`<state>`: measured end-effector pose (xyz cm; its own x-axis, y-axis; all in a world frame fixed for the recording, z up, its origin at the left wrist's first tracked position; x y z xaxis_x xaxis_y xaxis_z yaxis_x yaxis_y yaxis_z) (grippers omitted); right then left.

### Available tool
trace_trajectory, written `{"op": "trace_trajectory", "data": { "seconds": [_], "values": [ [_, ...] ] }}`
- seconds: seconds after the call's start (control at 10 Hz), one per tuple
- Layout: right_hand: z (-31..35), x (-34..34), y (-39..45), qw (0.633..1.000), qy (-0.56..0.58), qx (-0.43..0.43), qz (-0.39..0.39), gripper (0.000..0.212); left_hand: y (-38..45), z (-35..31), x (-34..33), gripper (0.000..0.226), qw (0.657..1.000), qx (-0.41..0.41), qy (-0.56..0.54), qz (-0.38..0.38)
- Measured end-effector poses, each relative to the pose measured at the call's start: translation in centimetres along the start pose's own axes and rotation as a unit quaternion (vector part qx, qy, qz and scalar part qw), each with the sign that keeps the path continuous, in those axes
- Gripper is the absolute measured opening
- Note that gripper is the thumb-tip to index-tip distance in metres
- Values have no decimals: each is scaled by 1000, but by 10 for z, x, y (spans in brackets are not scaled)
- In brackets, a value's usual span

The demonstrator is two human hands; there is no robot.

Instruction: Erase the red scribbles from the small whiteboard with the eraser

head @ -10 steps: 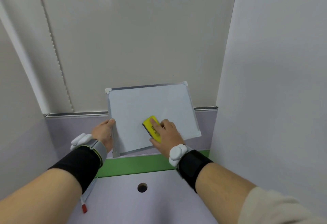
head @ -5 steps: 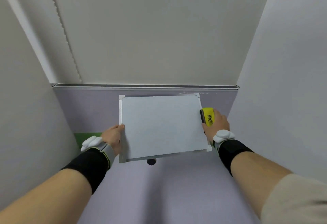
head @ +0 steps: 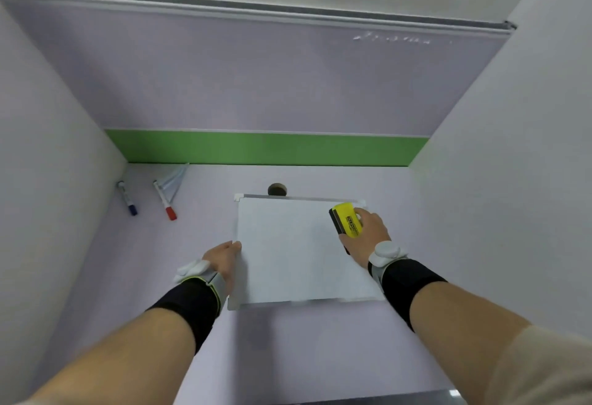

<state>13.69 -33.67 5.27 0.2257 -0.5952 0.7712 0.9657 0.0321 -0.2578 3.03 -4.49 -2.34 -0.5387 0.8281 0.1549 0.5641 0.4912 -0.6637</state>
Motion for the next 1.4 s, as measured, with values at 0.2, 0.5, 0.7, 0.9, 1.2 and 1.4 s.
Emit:
{"op": "trace_trajectory", "data": {
  "seconds": [0.2, 0.5, 0.7, 0.9, 1.2, 1.4],
  "values": [
    [-13, -42, 2, 998, 22, -21, 51, 62, 10, 21, 0, 25, 999, 45, 23, 5],
    [-20, -74, 17, 987, 98, -66, 107, 84, 33, 26, 0, 28, 991, 5, 129, 33],
    [-13, -77, 28, 975, 150, -72, 145, 61, 53, 26, 9, 55, 981, 21, 184, 58],
    [3, -87, 44, 974, 156, -47, 157, 58, 56, 6, 17, 53, 983, 2, 183, 11],
    [8, -120, 62, 984, 14, 27, 178, 23, 51, 7, 15, 43, 987, -2, 159, 16],
    [-8, -106, 63, 985, -35, 44, 162, 86, 49, 4, 5, 44, 985, -3, 168, 35]
  ]
}}
Point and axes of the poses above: each hand's wrist, its own y-axis towards the middle knuckle, its own x-axis out of the back of the hand, z = x × y, the point moved 2 cm from there along y, towards the middle knuckle, and after that the axes turned 1 degree about -x, right-handed, at the moved point
